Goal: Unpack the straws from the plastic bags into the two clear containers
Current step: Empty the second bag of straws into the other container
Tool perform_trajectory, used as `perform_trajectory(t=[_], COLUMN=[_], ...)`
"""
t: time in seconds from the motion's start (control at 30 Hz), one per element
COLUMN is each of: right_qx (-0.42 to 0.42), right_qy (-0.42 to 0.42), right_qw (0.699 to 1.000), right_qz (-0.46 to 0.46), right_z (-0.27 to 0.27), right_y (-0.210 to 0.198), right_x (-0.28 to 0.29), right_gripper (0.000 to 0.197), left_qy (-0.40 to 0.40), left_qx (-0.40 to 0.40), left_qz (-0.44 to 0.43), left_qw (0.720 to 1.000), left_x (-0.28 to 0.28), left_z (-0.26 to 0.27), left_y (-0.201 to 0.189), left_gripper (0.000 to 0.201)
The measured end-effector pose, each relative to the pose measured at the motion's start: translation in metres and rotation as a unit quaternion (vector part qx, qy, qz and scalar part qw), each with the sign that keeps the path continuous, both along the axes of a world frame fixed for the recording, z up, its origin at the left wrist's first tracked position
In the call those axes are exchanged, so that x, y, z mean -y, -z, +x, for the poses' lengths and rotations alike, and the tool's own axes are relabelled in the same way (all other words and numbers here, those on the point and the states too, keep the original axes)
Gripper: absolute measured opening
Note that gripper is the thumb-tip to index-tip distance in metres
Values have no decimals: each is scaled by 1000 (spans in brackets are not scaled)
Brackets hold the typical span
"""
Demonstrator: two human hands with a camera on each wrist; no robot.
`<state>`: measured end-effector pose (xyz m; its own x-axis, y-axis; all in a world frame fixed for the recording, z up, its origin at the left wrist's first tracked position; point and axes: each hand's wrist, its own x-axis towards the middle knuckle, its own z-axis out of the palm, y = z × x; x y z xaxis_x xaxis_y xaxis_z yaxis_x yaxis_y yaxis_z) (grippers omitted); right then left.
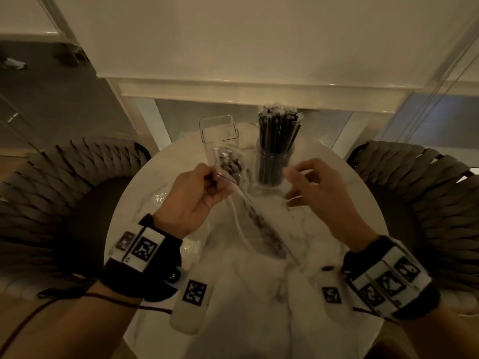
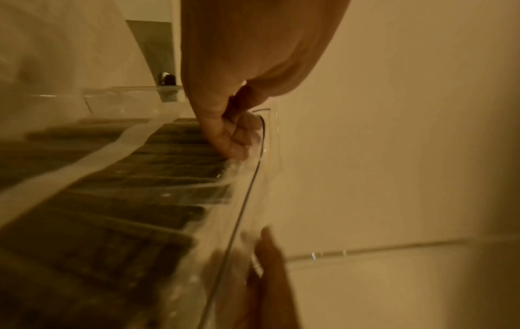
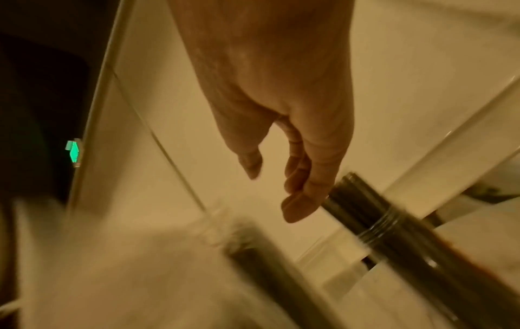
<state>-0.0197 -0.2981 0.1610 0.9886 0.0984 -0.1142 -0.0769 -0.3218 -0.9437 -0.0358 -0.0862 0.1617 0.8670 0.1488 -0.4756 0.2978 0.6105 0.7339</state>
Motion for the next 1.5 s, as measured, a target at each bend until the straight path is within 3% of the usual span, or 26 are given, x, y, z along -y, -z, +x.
perform_trajectory(t=[0.1,0.2,0.27,0.33,0.4,0.53,0.63,0.7,0.73,0.8,0.83,0.9,1.03,1.17,1.27,1.37,1.43,1.5], right_qx=[8,23,33,85,138,88,50,53,58,70,75,80,73,36,-66,-89,-51,-23], right_qy=[-57,-26,-27,-36,-29,23,41,29,18,-27,-51,-70,-58,-66,-92,-62,-40,-22], right_qw=[998,999,999,991,976,980,986,984,982,974,970,965,964,964,983,993,997,999], right_qz=[5,-12,-34,-98,-163,-175,-151,-165,-178,-212,-227,-239,-250,-257,-143,-46,-36,-38], right_z=[-9,0,6,8,11,27,36,36,36,30,25,19,20,13,6,2,1,2], right_y=[4,18,25,31,34,32,23,18,16,11,9,7,10,15,20,24,25,28], right_x=[-34,-45,-38,-27,-18,1,16,26,30,30,29,28,34,35,23,14,15,16], right_gripper=[37,21,8,11,11,11,11,12,14,17,16,16,22,36,57,55,53,52], left_qy=[72,76,31,-10,31,146,224,297,306,210,156,138,238,188,282,345,329,312], left_qx=[24,36,20,-11,-27,-15,45,111,128,125,110,89,80,107,79,78,98,118], left_qz=[109,136,43,-113,-173,-93,5,206,362,620,685,721,685,562,432,352,361,409], left_qw=[991,987,998,993,984,985,974,926,871,745,703,673,683,798,853,867,867,850], left_x=[23,30,23,12,6,6,-7,-19,-25,-30,-31,-32,-35,-38,-33,-24,-25,-28], left_z=[-8,-9,-5,-3,-7,-18,-27,-31,-30,-26,-24,-23,-28,-26,-30,-35,-34,-33], left_y=[-2,-1,-1,-1,-3,-3,-4,-2,2,9,11,16,24,18,13,15,18,24], left_gripper=[30,27,30,30,35,45,20,21,26,35,39,46,61,52,87,116,115,105])
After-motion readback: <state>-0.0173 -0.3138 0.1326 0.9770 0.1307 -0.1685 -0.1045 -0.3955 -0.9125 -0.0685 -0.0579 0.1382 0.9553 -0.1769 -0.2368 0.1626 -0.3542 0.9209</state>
